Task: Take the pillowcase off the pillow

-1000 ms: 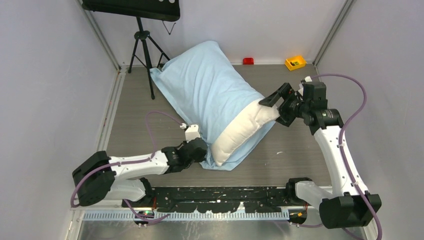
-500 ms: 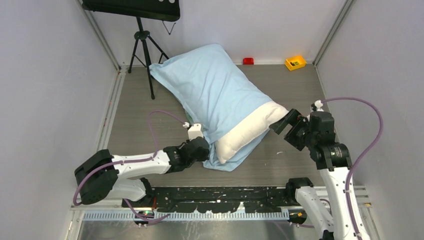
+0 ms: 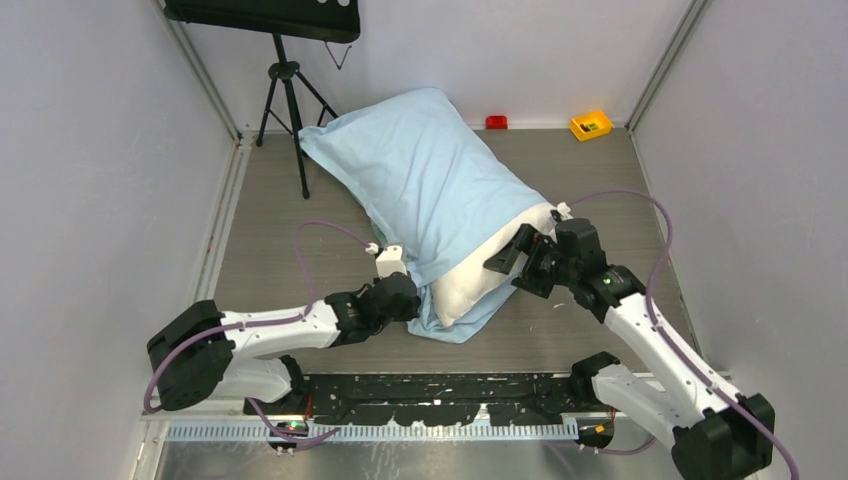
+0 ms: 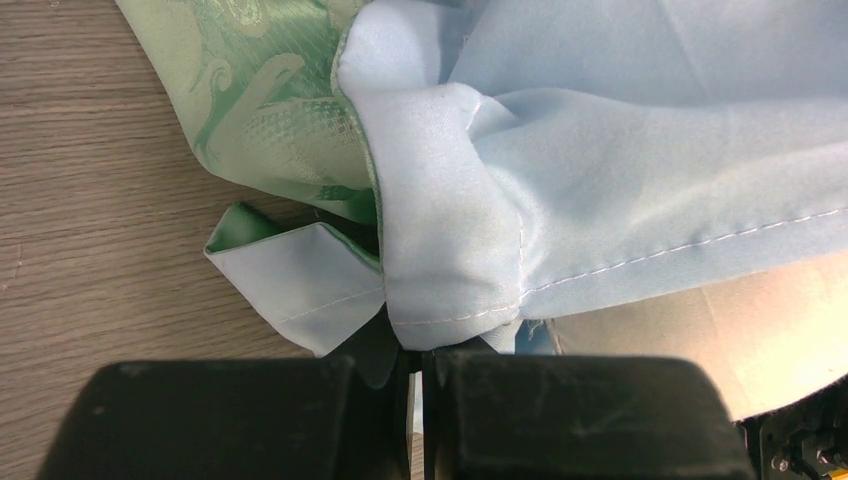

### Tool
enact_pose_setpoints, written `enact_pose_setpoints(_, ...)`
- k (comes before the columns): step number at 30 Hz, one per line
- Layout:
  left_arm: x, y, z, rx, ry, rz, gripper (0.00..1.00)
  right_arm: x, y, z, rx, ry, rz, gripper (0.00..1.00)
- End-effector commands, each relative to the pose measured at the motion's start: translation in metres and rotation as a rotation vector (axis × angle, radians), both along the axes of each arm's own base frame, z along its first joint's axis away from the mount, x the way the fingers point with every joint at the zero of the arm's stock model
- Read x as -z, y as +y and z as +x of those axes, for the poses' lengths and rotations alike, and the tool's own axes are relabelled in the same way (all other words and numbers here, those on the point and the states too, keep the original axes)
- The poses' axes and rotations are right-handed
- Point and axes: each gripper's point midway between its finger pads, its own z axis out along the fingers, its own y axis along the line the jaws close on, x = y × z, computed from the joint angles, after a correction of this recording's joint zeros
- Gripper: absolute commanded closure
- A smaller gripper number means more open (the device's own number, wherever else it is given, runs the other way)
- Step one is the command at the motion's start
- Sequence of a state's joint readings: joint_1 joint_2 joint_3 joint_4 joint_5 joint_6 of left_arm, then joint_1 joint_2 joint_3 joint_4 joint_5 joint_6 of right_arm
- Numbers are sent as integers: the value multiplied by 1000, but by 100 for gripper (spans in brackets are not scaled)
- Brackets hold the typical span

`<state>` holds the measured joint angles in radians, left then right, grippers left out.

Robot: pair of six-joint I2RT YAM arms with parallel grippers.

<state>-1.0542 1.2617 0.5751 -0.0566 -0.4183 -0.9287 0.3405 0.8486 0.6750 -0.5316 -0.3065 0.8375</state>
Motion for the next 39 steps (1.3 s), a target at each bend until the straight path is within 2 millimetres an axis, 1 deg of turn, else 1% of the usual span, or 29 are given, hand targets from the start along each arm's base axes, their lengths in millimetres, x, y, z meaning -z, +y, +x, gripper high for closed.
enact_pose_setpoints(1,-26,-11,10,-1,-59,-53,100,-9,16,39,60,-135,2,7)
enact_pose_setpoints(2,-27,-11,11,-2,-60,-54,100,-2,14,45,85,-138,-32,7)
enact_pose_setpoints(6,-27,-9,11,-5,-64,-41,100,17,7,62,147,-122,-107,7)
enact_pose_setpoints(7,-27,-8,11,-5,-65,-37,100,20,6,64,157,-112,-122,9)
enact_pose_setpoints(8,-27,-7,11,-6,-67,-31,100,22,7,65,154,-108,-127,15)
enact_pose_setpoints(11,-29,-5,13,-10,-74,-19,100,18,9,70,144,-105,-137,54)
enact_pose_setpoints(12,-29,-5,13,-11,-75,-15,100,15,12,69,131,-103,-130,65)
enact_pose_setpoints(13,-29,-3,13,-13,-75,-6,100,6,15,69,116,-110,-115,75)
enact_pose_setpoints(15,-31,-1,16,-23,-82,8,100,-11,20,63,85,-113,-86,94)
enact_pose_setpoints(16,-32,2,18,-41,-89,22,100,-20,21,60,72,-114,-82,99)
enact_pose_setpoints(17,-33,6,20,-64,-92,35,100,-28,22,56,53,-111,-78,100)
enact_pose_setpoints(19,-32,21,25,-143,-82,80,99,-52,25,48,4,-119,-71,100)
enact_pose_setpoints(21,-26,35,31,-206,-40,127,98,-71,25,39,-35,-118,-73,100)
enact_pose_setpoints(24,-13,42,45,-234,62,119,98,-100,26,26,-89,-128,-55,100)
enact_pose_setpoints(26,-6,44,56,-249,88,98,99,-115,27,17,-118,-128,-10,100)
enact_pose_setpoints(28,-2,51,70,-282,84,103,99,-129,26,10,-135,-119,67,100)
enact_pose_setpoints(30,2,62,82,-321,85,125,99,-142,21,7,-139,-112,144,100)
enact_pose_setpoints(31,3,71,88,-353,92,144,99,-149,16,6,-136,-118,174,100)
enact_pose_setpoints(34,2,92,97,-439,93,191,99,-158,-2,3,-116,-125,188,100)
enact_pose_setpoints(36,2,100,99,-465,94,197,98,-162,-11,3,-107,-129,181,100)
enact_pose_setpoints(39,-6,109,97,-485,117,167,94,-155,-11,3,-104,-107,186,100)
